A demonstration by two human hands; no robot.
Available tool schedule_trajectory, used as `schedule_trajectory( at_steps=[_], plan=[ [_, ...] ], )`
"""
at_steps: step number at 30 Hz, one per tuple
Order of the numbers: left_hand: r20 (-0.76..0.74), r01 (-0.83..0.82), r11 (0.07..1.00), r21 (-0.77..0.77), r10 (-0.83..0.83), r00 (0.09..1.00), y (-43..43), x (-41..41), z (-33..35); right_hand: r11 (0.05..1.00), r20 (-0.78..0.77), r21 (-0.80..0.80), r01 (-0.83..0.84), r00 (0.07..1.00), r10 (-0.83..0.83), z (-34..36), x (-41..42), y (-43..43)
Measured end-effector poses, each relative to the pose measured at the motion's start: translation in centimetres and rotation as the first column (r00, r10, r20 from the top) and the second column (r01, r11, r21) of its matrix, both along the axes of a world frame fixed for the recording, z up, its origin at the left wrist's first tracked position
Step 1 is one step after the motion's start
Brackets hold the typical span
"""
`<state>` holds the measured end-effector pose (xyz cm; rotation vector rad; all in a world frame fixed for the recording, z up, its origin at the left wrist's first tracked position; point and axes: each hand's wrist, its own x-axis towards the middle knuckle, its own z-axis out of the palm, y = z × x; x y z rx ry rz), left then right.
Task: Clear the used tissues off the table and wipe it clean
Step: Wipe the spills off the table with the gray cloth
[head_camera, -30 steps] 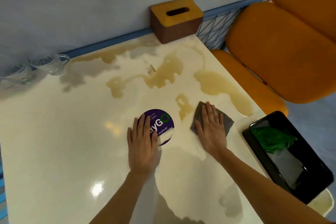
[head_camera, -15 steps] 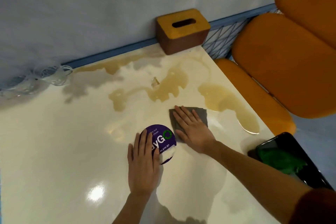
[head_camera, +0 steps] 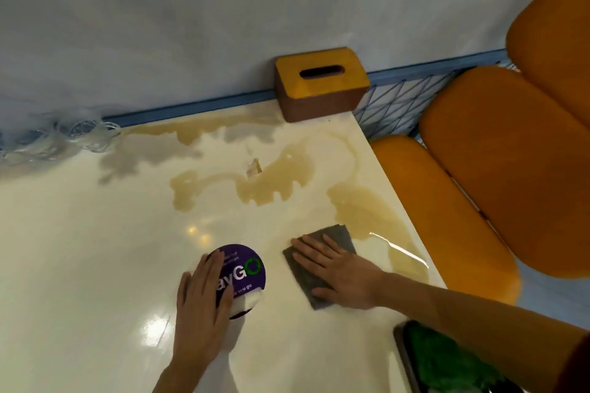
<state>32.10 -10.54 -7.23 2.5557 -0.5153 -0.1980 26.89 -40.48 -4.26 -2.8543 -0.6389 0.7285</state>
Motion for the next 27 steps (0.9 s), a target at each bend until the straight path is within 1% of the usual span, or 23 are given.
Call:
schedule_trajectory(
  at_steps=[1, 2, 4, 6, 8, 9, 13, 16, 22, 25, 27],
  plan=[
    [0.009, -0.026, 0.999, -0.021, 0.026, 1.000, -1.4, -0.8, 0.5, 0.998, -0.024, 0.019, -0.062, 0.998, 0.063, 0.0, -0.3, -0.8],
    [0.018, -0.018, 0.999, -0.040, 0.019, 1.000, -2.8, -1.7, 1.0, 0.993, -0.041, 0.041, -0.110, 0.993, 0.112, -0.1, -0.6, -1.4],
    [0.030, 0.049, 0.996, -0.070, -0.047, 0.998, -7.1, -4.0, 1.6, 0.973, -0.052, 0.071, -0.221, 0.973, 0.225, -0.3, -1.6, -4.3],
    [0.011, 0.103, 0.991, -0.082, -0.103, 0.995, -10.7, -5.9, 1.6, 0.941, -0.001, 0.047, -0.335, 0.942, 0.336, -0.4, -2.6, -7.3],
    [-0.012, 0.096, 0.992, -0.084, -0.097, 0.995, -13.8, -6.9, 1.1, 0.922, 0.055, 0.022, -0.388, 0.921, 0.386, -0.5, -3.2, -10.4],
    [-0.023, 0.084, 0.994, -0.069, -0.086, 0.996, -14.7, -7.0, 0.8, 0.921, 0.068, 0.019, -0.390, 0.919, 0.388, -0.4, -3.4, -11.6],
    [-0.022, 0.047, 0.996, 0.074, -0.045, 0.999, -16.5, -7.1, -0.2, 0.907, 0.100, -0.010, -0.422, 0.902, 0.421, -0.1, -4.6, -15.9],
    [-0.011, 0.030, 0.994, 0.107, -0.028, 1.000, -16.9, -7.3, -0.3, 0.884, 0.094, -0.031, -0.467, 0.879, 0.467, -0.1, -6.1, -18.3],
    [-0.014, 0.021, 0.990, 0.140, -0.019, 1.000, -17.0, -7.6, -0.1, 0.867, 0.117, -0.058, -0.495, 0.859, 0.498, 0.1, -7.3, -19.4],
    [-0.010, 0.020, 0.989, 0.148, -0.018, 1.000, -17.1, -7.5, -0.1, 0.891, 0.150, -0.089, -0.446, 0.878, 0.455, 0.1, -8.3, -20.9],
    [-0.011, 0.023, 0.988, 0.150, -0.021, 1.000, -17.2, -7.4, -0.2, 0.919, 0.128, -0.068, -0.388, 0.911, 0.393, -0.1, -8.6, -21.1]
  ],
)
